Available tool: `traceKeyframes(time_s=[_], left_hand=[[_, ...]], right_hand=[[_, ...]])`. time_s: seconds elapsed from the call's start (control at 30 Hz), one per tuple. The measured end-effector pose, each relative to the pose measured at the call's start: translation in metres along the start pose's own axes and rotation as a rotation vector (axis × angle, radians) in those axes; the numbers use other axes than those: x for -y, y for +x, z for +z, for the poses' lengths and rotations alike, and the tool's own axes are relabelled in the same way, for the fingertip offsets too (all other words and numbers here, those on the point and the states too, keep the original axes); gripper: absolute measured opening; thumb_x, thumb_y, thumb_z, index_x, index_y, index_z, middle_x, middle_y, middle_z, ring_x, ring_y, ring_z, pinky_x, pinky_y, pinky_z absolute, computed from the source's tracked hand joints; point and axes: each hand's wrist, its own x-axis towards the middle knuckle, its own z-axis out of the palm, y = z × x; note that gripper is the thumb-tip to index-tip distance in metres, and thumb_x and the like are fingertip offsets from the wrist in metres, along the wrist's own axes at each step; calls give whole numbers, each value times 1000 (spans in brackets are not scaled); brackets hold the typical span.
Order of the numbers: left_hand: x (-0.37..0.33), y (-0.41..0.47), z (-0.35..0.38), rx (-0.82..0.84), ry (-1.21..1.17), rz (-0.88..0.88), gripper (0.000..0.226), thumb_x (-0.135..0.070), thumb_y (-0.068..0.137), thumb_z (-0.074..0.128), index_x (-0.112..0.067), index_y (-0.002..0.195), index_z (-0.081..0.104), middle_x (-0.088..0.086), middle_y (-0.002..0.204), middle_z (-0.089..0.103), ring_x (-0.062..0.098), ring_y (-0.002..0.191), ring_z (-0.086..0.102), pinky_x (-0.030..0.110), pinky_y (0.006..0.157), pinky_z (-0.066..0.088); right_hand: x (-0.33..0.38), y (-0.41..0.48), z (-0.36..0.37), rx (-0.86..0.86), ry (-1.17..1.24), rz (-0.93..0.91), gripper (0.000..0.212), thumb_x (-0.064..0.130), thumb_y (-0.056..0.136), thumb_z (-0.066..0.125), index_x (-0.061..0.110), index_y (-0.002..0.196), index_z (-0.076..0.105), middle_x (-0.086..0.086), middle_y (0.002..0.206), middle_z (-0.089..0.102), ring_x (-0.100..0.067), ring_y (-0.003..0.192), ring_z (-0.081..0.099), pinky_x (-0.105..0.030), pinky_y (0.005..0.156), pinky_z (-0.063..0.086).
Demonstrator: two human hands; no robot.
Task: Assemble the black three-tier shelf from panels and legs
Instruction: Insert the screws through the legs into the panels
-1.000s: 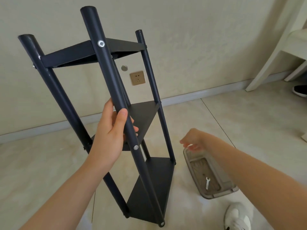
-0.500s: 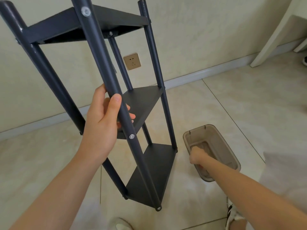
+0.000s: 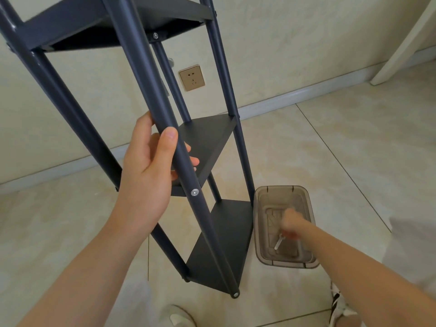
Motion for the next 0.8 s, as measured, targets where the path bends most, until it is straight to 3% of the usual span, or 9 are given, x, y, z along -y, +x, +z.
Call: traceKeyframes(time_s=[0.1,0.23,0.3,0.43,0.6,0.7,0.8], left_hand=[[-3,-1,1,4,4,3,29,-47,98,42,-49,127,45,-8,87,67,16,85,74,23,66,60],[-5,0,-1,19,25,-10,36,-51,92,42,-45,128,46,-8,89,68,18,86,75,27,69,62],[-5,1,-2,21,43,-4,29,-47,98,43,-43,126,48,-7,89,68,20,85,75,32,70,63],[-3,1,-3,-7,94,29,16,-34,107,41,-44,115,51,-7,90,69,18,83,75,33,70,63],[-3,1,-3,-17,104,27,16,-35,105,40,-40,113,54,-9,88,69,17,81,75,30,67,62],[-3,1,-2,-19,113,30,17,-33,107,39,-41,114,53,-9,88,70,16,81,75,26,66,61],[-3,2,-1,-19,121,38,17,-34,105,39,-40,113,53,-9,89,69,16,81,75,27,66,62]], right_hand=[[-13,13,16,38,-102,41,30,20,99,58,1,123,58,-14,122,62,-26,108,63,-25,72,48],[-13,19,39,45,-91,51,41,18,94,66,0,129,54,-17,132,58,-30,116,60,-31,86,53],[-14,22,46,63,-91,55,39,18,90,70,3,124,59,-16,126,61,-29,112,62,-32,86,53],[-14,23,56,-6,-95,83,17,10,92,60,8,107,68,-11,112,67,-28,98,65,-35,81,54],[-10,28,66,-86,-101,120,21,3,92,51,9,102,68,-8,102,66,-26,82,59,-34,69,49],[-12,33,68,-145,-11,129,16,6,93,52,10,85,65,-4,79,59,-22,73,57,-32,61,46],[-13,36,71,-197,68,126,24,10,95,50,11,73,61,-4,74,60,-20,66,58,-29,53,43]])
